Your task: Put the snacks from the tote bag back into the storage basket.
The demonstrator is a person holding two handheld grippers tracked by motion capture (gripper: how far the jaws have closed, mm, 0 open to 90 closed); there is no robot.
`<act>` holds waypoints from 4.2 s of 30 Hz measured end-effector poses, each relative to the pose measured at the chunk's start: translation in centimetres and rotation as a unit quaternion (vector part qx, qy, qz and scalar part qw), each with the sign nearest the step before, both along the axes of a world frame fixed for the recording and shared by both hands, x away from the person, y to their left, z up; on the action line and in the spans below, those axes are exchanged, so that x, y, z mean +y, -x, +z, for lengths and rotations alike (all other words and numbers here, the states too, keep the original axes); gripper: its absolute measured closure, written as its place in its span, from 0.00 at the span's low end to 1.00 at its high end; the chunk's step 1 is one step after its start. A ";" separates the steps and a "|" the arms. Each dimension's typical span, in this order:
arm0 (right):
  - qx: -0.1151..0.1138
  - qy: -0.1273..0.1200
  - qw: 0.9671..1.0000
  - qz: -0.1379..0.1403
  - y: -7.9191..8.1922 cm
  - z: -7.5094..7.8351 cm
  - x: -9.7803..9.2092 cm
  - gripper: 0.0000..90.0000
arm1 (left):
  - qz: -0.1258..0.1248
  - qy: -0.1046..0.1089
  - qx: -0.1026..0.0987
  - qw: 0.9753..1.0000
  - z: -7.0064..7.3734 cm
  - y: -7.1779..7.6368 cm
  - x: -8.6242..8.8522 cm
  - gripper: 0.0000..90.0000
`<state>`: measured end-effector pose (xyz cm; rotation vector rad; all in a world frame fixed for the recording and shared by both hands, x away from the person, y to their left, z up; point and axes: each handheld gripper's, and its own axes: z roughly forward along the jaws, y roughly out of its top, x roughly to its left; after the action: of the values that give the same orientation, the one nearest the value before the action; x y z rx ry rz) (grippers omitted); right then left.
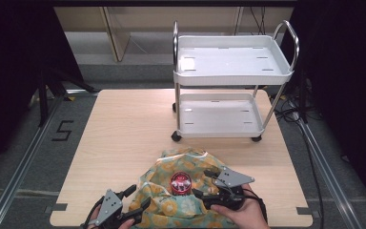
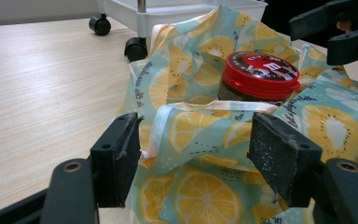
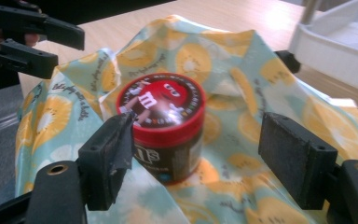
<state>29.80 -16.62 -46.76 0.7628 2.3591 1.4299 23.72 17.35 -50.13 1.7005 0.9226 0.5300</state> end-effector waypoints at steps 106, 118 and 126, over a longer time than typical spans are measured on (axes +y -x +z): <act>-0.012 0.030 0.999 0.035 -2.1 -0.3 5.3 0.30 | -0.006 -0.001 0.005 1.000 0.0 -0.1 0.1 0.36; -0.016 0.022 0.999 0.026 -2.3 0.2 5.1 0.30 | -0.006 0.000 0.002 1.000 0.0 -0.1 0.1 0.36; -0.019 0.021 0.999 0.028 -2.4 0.5 4.9 0.30 | -0.007 0.002 0.000 1.000 0.0 -0.1 0.1 0.36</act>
<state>32.19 -11.68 -46.24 0.6582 2.3907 1.4004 23.86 17.46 -50.16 1.7015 0.9116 0.5181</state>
